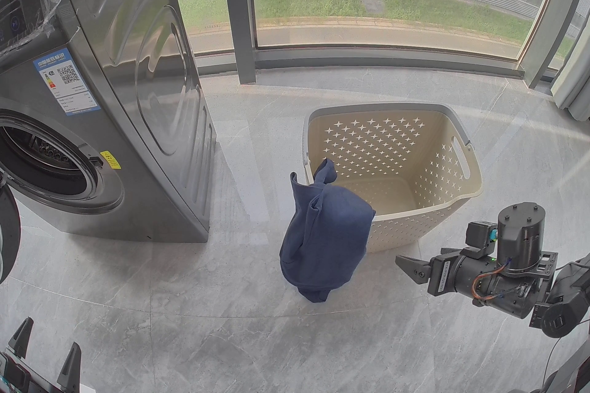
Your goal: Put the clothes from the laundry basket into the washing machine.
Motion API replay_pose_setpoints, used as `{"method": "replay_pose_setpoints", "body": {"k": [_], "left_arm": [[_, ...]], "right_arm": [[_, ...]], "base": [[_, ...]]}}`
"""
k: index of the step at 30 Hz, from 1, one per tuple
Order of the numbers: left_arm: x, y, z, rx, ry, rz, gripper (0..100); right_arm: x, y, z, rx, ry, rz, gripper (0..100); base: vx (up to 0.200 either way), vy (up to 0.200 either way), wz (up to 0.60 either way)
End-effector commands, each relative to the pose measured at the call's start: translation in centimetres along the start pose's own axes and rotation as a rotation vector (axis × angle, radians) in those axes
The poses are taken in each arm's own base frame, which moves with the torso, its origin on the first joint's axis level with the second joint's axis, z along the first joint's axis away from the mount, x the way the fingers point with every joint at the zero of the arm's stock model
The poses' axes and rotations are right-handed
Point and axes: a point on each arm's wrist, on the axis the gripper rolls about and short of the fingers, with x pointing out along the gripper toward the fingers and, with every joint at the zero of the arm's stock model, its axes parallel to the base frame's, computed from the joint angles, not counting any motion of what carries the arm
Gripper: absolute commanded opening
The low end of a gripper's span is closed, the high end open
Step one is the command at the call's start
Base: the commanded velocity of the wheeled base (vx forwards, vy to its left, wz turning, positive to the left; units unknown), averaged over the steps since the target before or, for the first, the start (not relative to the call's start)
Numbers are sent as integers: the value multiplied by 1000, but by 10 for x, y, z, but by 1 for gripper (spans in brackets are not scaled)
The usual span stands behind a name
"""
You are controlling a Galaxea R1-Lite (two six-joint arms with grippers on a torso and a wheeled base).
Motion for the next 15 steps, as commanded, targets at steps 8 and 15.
{"method": "replay_pose_setpoints", "body": {"k": [8,15], "left_arm": [[1,0,-5,-2,9,1,100],[1,0,-5,-2,9,2,100]], "right_arm": [[49,24,-7,9,37,-8,100],[69,29,-9,7,41,-18,100]], "base": [[0,0,0],[0,0,0]]}}
